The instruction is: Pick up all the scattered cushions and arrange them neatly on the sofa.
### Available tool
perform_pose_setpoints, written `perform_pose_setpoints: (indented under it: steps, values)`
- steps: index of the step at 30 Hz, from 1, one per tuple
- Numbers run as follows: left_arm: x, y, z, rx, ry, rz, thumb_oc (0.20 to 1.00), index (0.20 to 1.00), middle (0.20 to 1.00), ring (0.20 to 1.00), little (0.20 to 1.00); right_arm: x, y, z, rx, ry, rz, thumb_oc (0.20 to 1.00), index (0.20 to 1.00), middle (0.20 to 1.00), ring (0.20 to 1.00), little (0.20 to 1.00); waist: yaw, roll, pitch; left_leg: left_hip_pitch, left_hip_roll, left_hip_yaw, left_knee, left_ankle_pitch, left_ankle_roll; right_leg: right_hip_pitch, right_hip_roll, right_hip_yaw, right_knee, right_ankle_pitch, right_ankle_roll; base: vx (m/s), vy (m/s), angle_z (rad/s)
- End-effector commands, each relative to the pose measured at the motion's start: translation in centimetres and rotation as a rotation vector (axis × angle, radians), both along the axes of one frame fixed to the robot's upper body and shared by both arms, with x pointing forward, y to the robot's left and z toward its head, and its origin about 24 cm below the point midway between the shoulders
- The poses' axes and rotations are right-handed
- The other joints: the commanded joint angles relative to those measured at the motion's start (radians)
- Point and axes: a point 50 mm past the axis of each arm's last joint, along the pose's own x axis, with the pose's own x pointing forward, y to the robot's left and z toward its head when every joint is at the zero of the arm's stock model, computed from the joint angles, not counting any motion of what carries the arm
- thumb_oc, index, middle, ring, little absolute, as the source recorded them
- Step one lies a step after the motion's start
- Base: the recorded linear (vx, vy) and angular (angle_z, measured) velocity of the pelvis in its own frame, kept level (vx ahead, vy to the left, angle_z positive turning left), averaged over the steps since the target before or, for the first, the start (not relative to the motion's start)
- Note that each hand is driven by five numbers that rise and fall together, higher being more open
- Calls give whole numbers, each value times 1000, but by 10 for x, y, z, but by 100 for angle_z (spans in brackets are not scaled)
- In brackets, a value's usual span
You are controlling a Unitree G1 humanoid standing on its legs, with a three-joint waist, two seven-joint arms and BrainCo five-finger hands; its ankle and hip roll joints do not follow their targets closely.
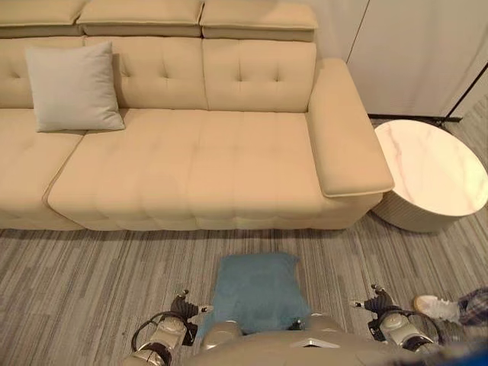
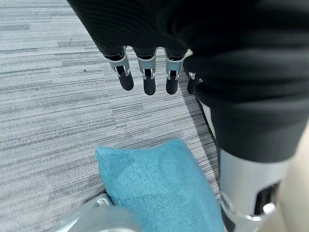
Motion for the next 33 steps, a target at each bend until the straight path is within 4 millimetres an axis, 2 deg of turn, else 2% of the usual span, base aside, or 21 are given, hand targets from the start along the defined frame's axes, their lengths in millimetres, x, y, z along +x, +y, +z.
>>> perform_pose_setpoints:
  steps: [1,9,12,15,18,20,22,24,30,33]
  values:
    - [7,16,7,46,-35,-8,1000,1000,1000,1000,1000,12,5,2,-7,-16,30,1000,1000,1000,1000,1000,7,-47,-9,-27,8,-61,20,-54,-50,117,-52,43,-129,35,136,21,75,-17]
    - [7,15,7,45,-30,-23,1000,1000,1000,1000,1000,9,4,1,-10,-8,19,1000,1000,1000,1000,1000,9,-46,-14,-18,-2,-57,2,-56,-50,115,-61,36,-153,45,141,36,8,-3]
    - [11,16,8,47,-42,-8,1000,1000,1000,1000,1000,16,1,5,-15,-34,4,1000,1000,1000,1000,1000,11,-46,4,-45,4,-62,13,-54,-55,99,-59,32,-155,44,136,-52,-55,3]
    - [23,18,12,48,-80,53,1000,1000,1000,1000,1000,34,0,13,-17,-102,-34,1000,1000,1000,1000,1000,9,-48,58,-144,15,-75,66,-48,-64,20,-64,26,-127,45,124,-239,-98,8]
    - [42,18,20,18,-159,143,1000,1000,1000,1000,1000,59,-1,26,-9,-197,-81,1000,1000,1000,1000,1000,8,-44,122,-300,20,-88,165,-43,-67,-129,-76,19,-43,53,103,-245,-68,17]
    - [49,19,23,5,-194,185,1000,1000,1000,1000,1000,70,0,31,3,-239,-101,1000,1000,1000,1000,1000,8,-41,131,-360,21,-92,201,-44,-68,-192,-77,22,-7,52,94,-109,-37,18]
    - [64,20,31,-2,-260,217,1000,1000,1000,1000,1000,93,4,45,10,-324,-101,1000,1000,1000,1000,1000,10,-39,148,-458,29,-98,245,-37,-68,-298,-83,20,49,52,86,-109,-36,2]
    - [74,19,37,-9,-301,229,1000,1000,1000,1000,1000,105,7,53,16,-369,-96,1000,1000,1000,1000,1000,11,-40,144,-489,32,-101,248,-32,-68,-332,-83,25,58,51,84,-27,-8,1]
    - [75,14,36,-17,-310,215,1000,1000,1000,1000,1000,99,9,49,24,-362,-95,1000,1000,1000,1000,1000,11,-43,127,-422,19,-113,193,-35,-69,-273,-78,30,14,50,93,77,-14,-4]
    - [63,13,29,-13,-255,184,1000,1000,1000,1000,1000,83,6,39,15,-304,-90,1000,1000,1000,1000,1000,9,-42,111,-346,12,-114,148,-36,-69,-201,-74,29,-26,51,100,80,5,1]
